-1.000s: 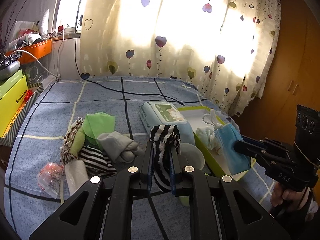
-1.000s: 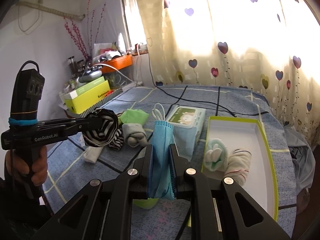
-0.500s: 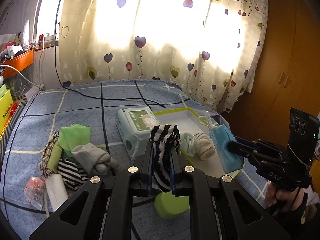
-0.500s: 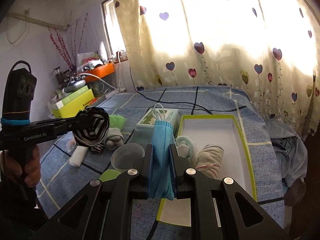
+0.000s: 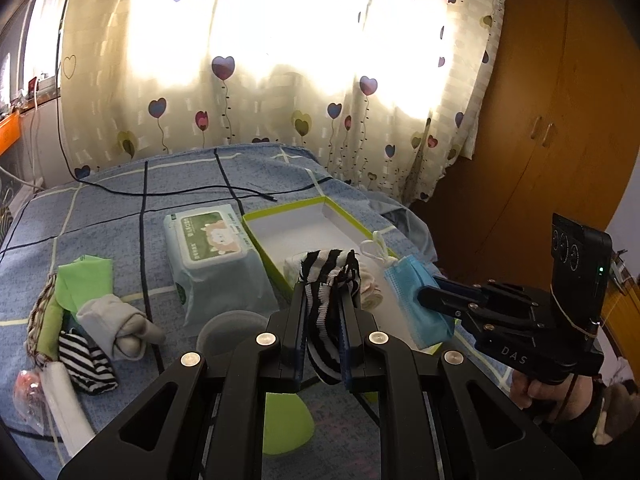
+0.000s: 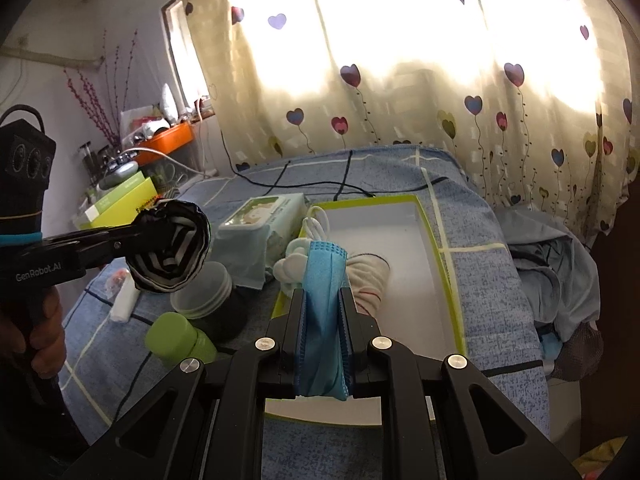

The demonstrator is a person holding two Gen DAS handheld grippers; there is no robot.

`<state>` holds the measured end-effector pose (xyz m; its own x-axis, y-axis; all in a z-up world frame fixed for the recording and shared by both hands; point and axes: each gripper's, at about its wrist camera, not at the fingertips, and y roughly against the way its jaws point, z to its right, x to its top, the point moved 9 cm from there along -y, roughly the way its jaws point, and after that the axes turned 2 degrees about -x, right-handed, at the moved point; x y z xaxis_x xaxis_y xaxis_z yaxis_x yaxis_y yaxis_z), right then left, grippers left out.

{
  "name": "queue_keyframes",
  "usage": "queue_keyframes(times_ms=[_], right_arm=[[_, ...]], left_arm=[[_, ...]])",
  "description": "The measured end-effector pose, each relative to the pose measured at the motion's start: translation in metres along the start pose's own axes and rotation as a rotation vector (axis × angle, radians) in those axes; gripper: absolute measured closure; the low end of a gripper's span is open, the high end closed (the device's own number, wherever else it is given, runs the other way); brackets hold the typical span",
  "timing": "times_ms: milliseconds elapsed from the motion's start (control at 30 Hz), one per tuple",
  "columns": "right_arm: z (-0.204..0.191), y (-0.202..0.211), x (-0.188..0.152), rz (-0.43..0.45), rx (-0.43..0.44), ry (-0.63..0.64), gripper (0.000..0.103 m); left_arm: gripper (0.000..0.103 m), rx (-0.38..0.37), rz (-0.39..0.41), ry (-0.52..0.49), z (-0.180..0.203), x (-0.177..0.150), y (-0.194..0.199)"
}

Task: Organize soft objects
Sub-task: 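Carry striped sock and blue mask over to the green-rimmed box, then lower striped sock and mask into the box and open both grippers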

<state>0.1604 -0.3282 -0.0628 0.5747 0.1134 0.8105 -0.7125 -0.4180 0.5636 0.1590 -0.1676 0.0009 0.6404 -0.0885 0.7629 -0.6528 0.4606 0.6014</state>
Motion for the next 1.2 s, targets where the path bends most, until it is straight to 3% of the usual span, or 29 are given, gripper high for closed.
queue_keyframes(times_ms=[500, 1000, 1133, 1200], right_arm=[[0.02, -0.041, -0.022, -0.125, -0.019, -0.005, 0.089], [0.054, -0.055, -0.003, -0.089, -0.088, -0.052, 0.088], [0.054, -0.047, 0.001, -0.058, -0.076, -0.063, 0.075], [0.054, -0.041, 0.003, -0.04, -0.072, -0.064, 0.074]], left_arm=[[0.089, -0.021, -0.065, -0.016, 0.016, -0.008, -0.032], [0.089, -0.026, -0.11, -0.03, 0.026, -0.009, -0.063], [0.089, -0.021, -0.124, -0.028, 0.028, -0.008, -0.073], [0.089, -0.014, -0.124, -0.025, 0.026, -0.007, -0.078]])
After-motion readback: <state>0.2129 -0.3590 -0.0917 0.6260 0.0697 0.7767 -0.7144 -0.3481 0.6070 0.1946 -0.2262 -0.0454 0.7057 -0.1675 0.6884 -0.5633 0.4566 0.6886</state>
